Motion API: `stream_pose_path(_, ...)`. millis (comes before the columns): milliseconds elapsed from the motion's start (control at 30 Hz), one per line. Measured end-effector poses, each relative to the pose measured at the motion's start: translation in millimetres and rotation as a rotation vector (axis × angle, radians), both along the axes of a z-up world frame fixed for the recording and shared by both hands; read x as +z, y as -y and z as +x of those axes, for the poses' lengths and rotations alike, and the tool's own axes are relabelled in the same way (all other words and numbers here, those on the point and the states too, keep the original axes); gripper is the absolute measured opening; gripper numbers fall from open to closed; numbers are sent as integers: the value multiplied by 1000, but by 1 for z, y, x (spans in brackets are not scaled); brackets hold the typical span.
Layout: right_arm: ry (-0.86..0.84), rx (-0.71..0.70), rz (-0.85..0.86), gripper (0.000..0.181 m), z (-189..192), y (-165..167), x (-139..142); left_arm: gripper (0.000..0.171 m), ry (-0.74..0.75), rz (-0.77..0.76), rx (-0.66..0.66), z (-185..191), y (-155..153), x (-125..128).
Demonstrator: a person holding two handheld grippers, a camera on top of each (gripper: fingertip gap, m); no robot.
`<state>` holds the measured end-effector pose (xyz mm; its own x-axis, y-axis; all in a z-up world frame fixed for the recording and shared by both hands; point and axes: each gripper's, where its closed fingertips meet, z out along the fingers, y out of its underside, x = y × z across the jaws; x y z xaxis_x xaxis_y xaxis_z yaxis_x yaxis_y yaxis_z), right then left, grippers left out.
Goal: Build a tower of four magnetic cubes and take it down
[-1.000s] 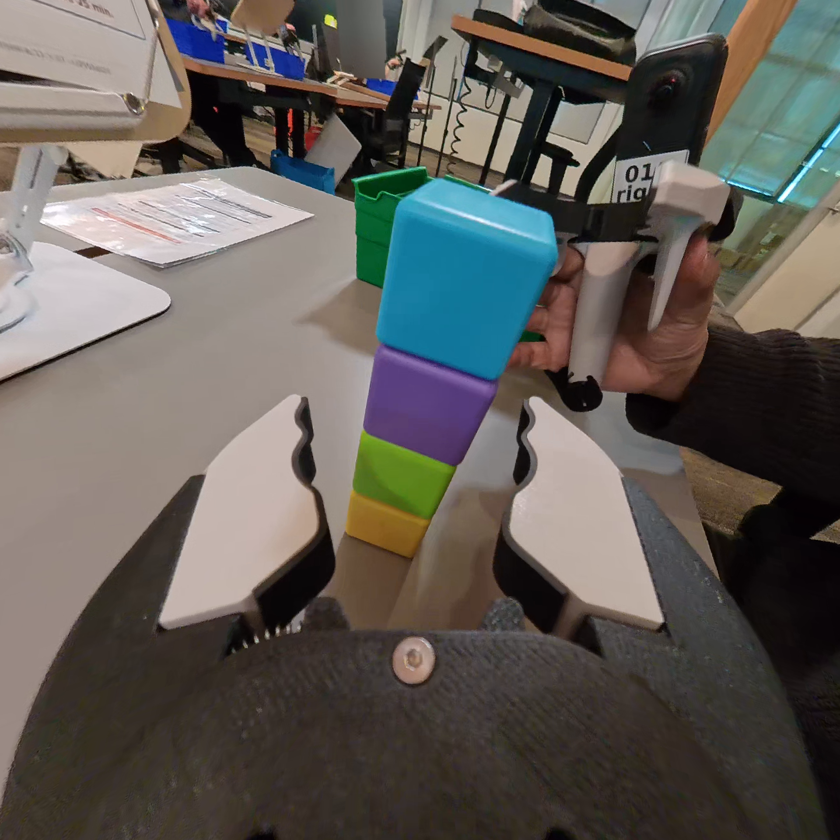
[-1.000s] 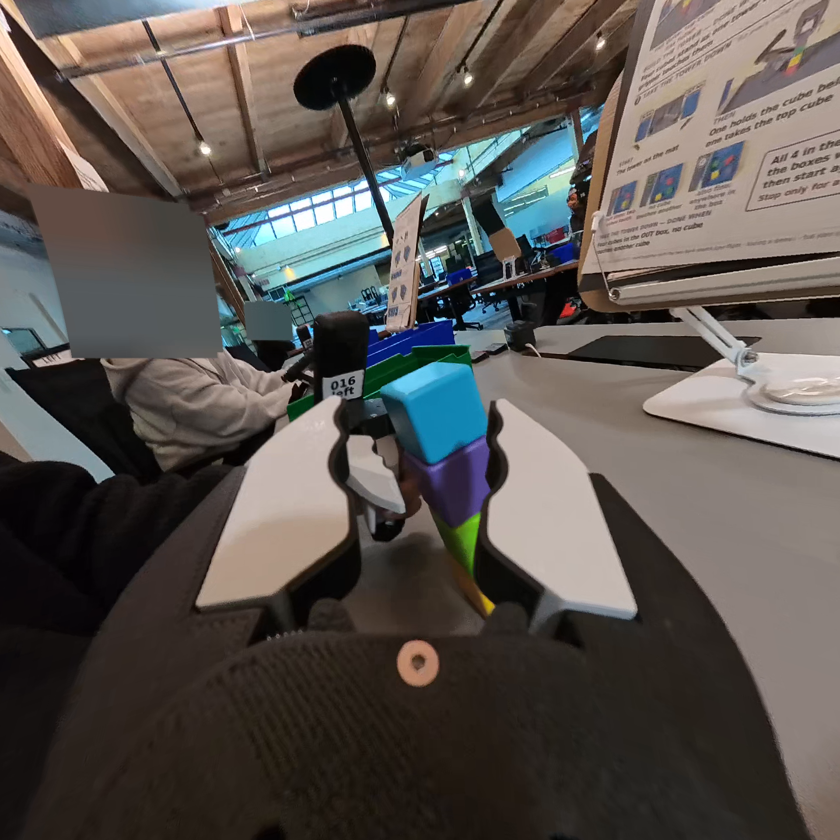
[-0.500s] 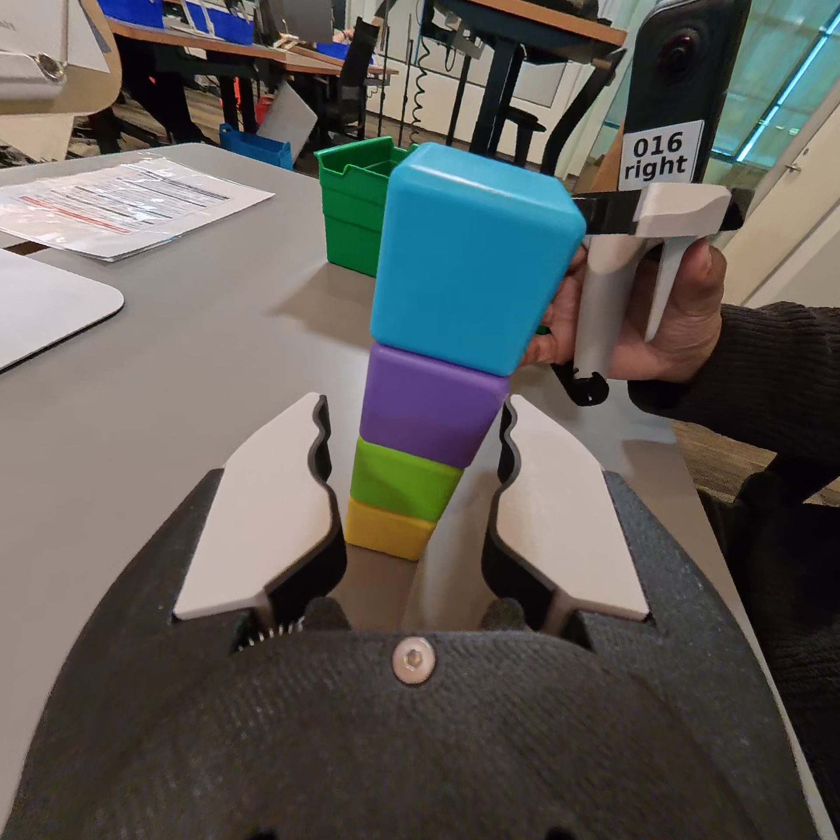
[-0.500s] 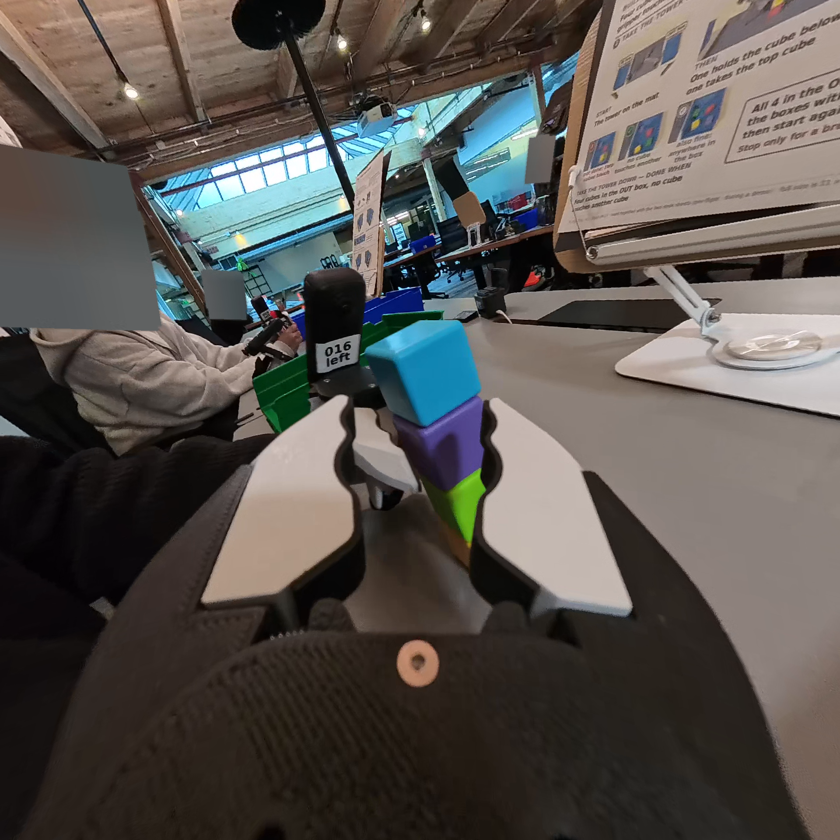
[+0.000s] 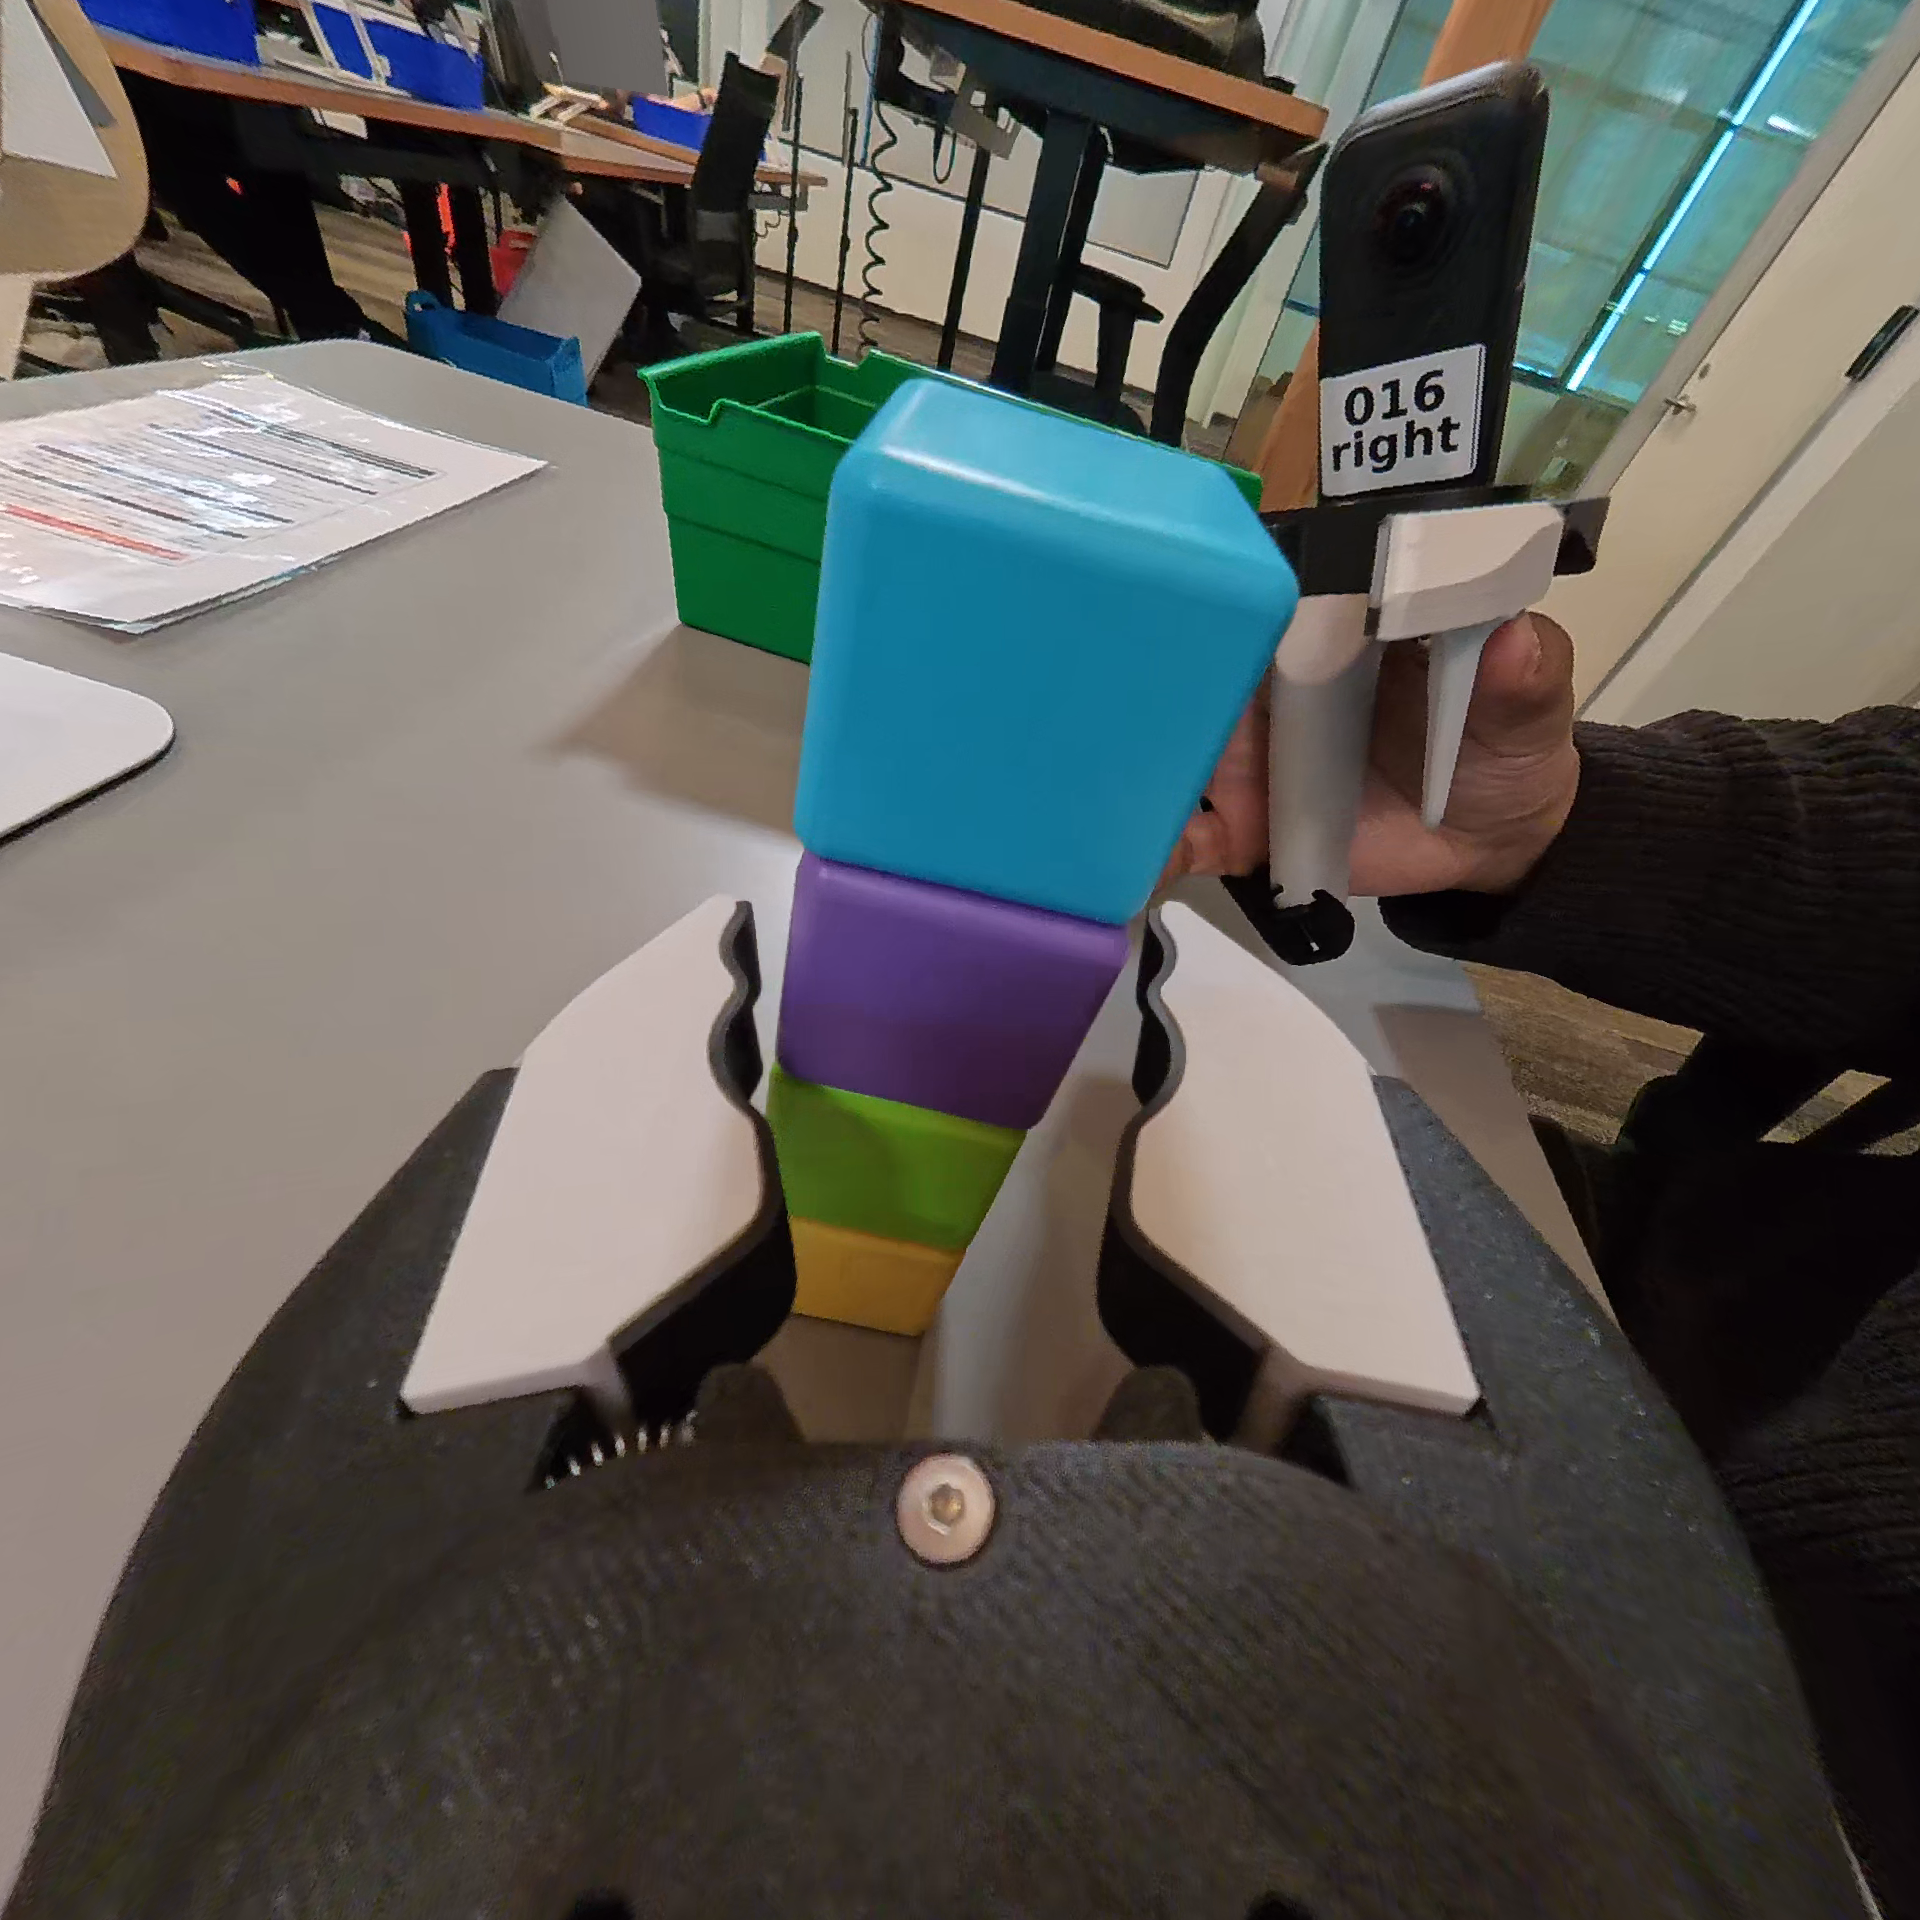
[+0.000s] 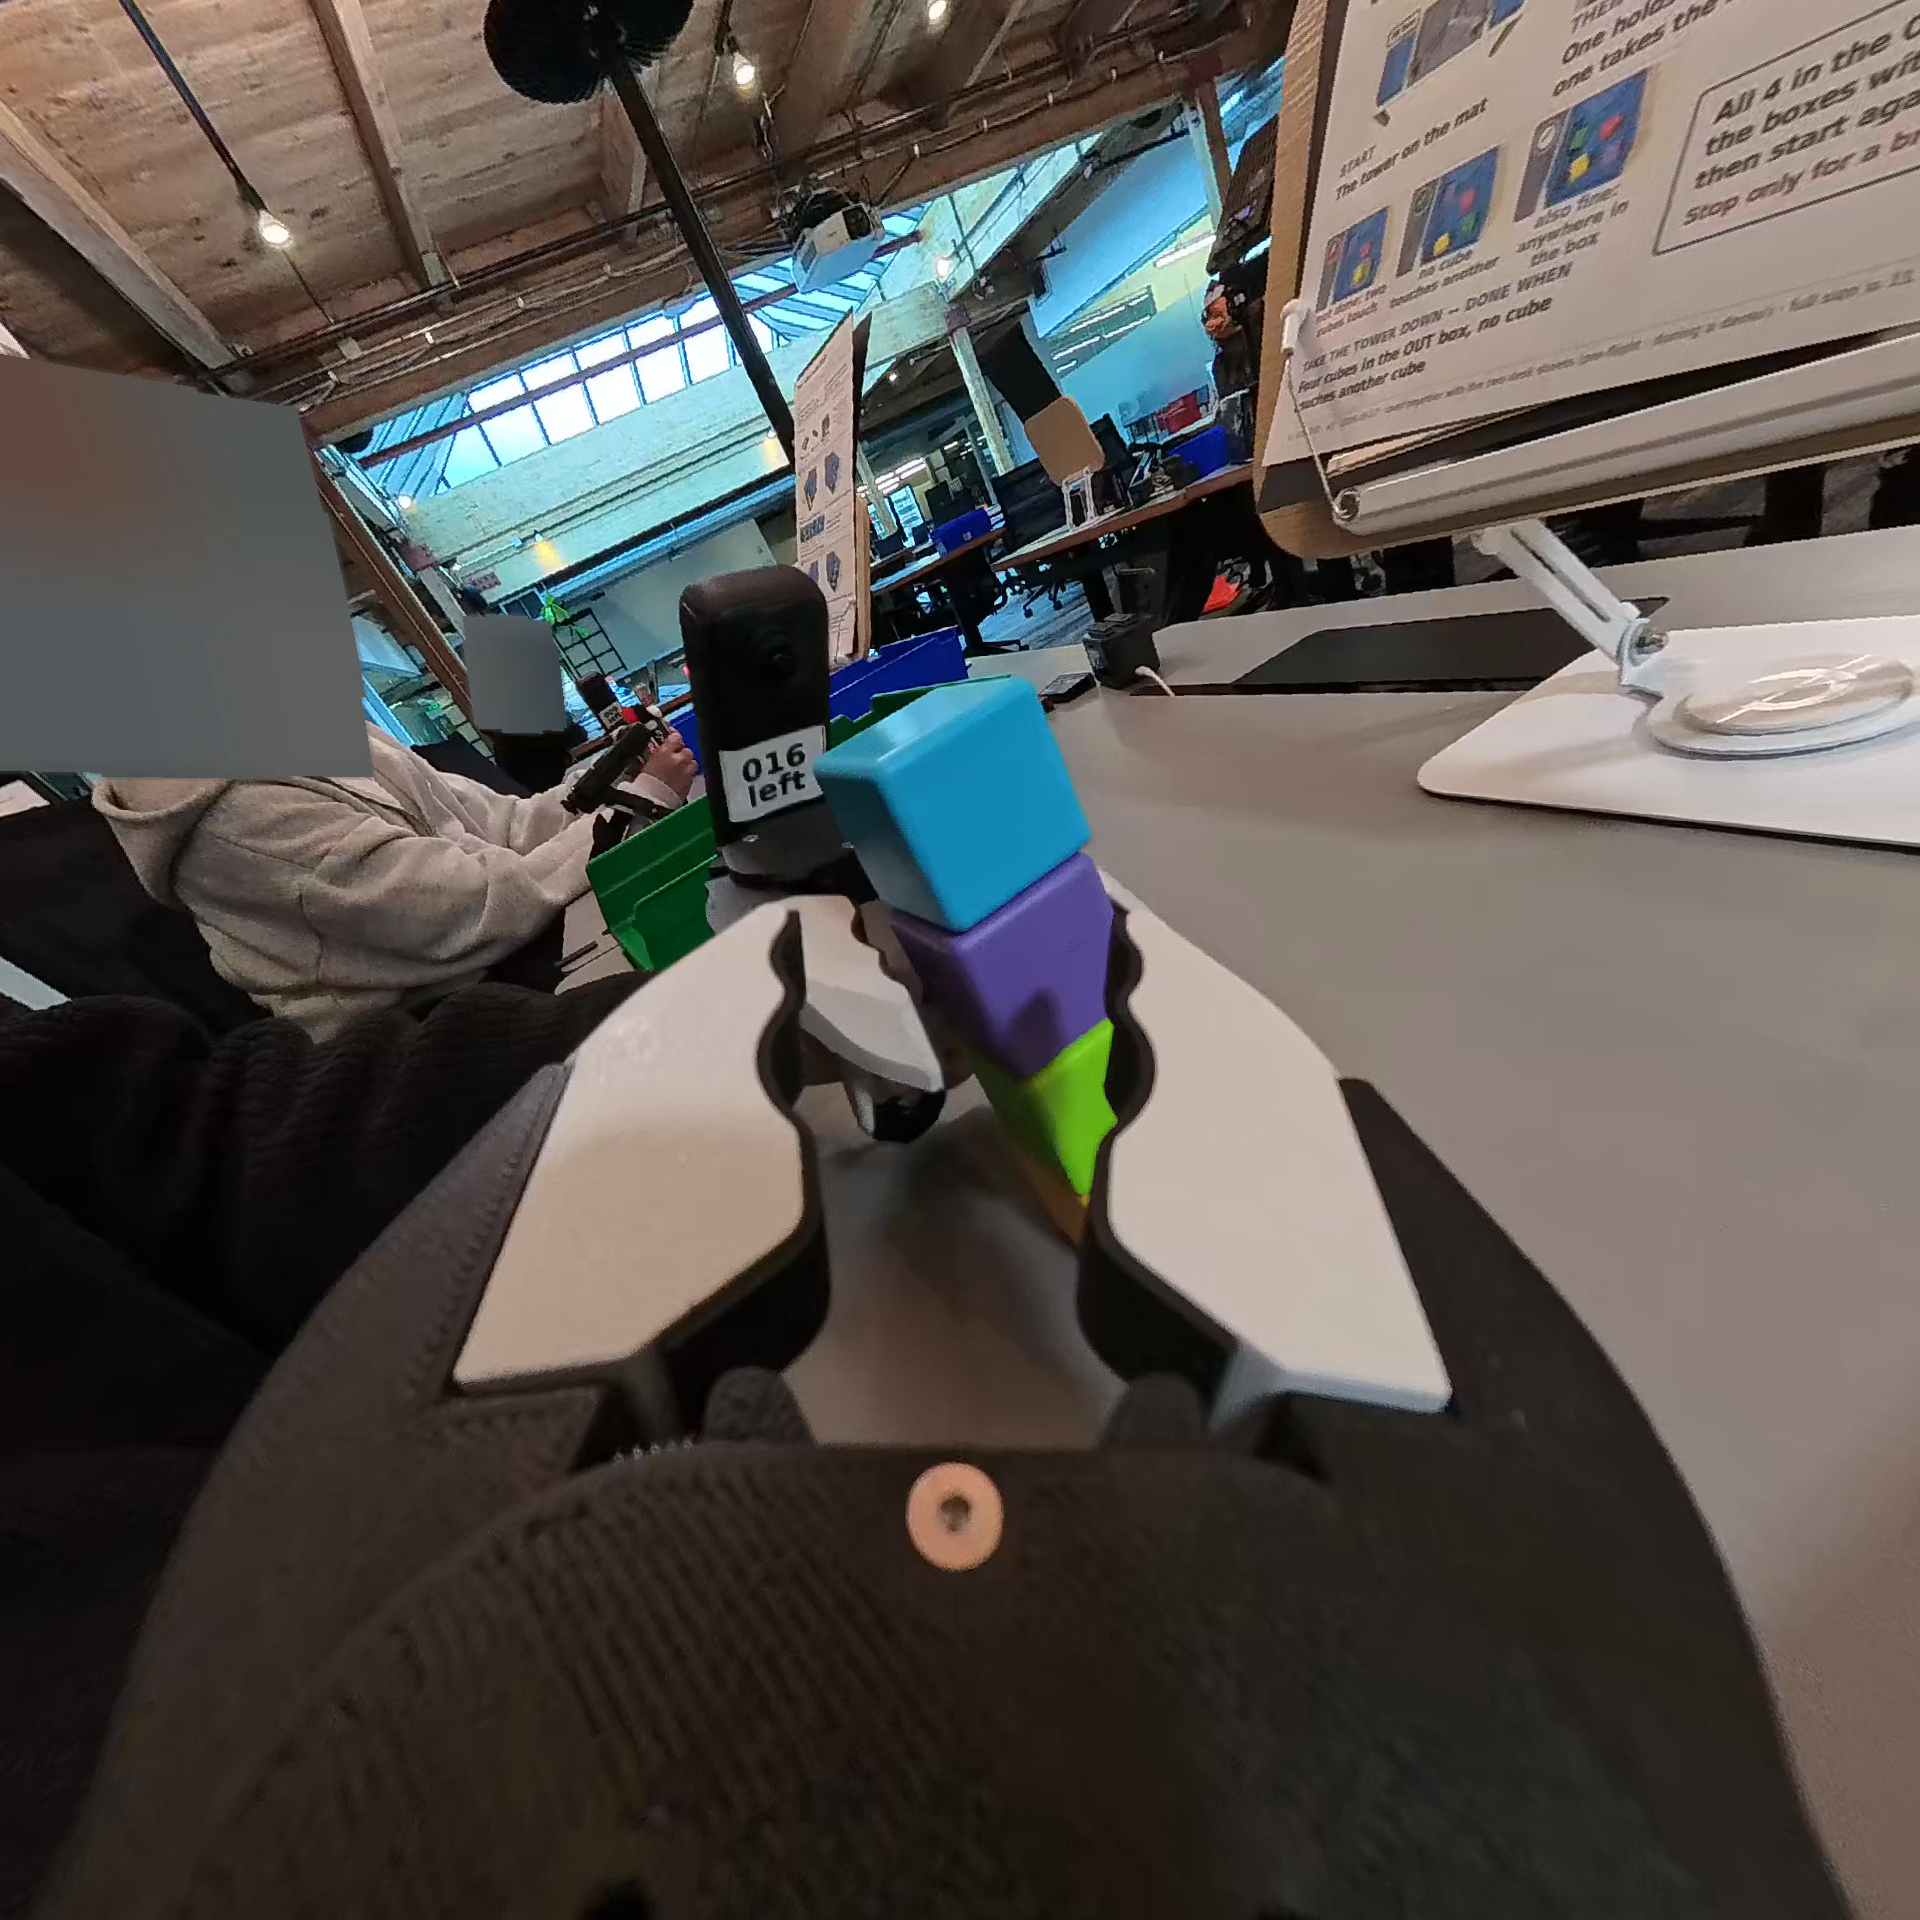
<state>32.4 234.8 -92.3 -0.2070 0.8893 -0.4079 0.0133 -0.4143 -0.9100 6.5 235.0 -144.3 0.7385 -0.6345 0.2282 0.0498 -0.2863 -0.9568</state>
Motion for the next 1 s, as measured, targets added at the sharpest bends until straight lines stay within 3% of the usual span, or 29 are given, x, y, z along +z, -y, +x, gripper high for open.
stream_pose_path(633, 16, 13, 32, 50, -3, 6, -4, 62, -7, 6, -7, -5, 4, 3)
stream_pose_path(1000, 57, -11, 98, 67, -8, 9, -11, 54, 16, -8, -50, -2, 7, 5)
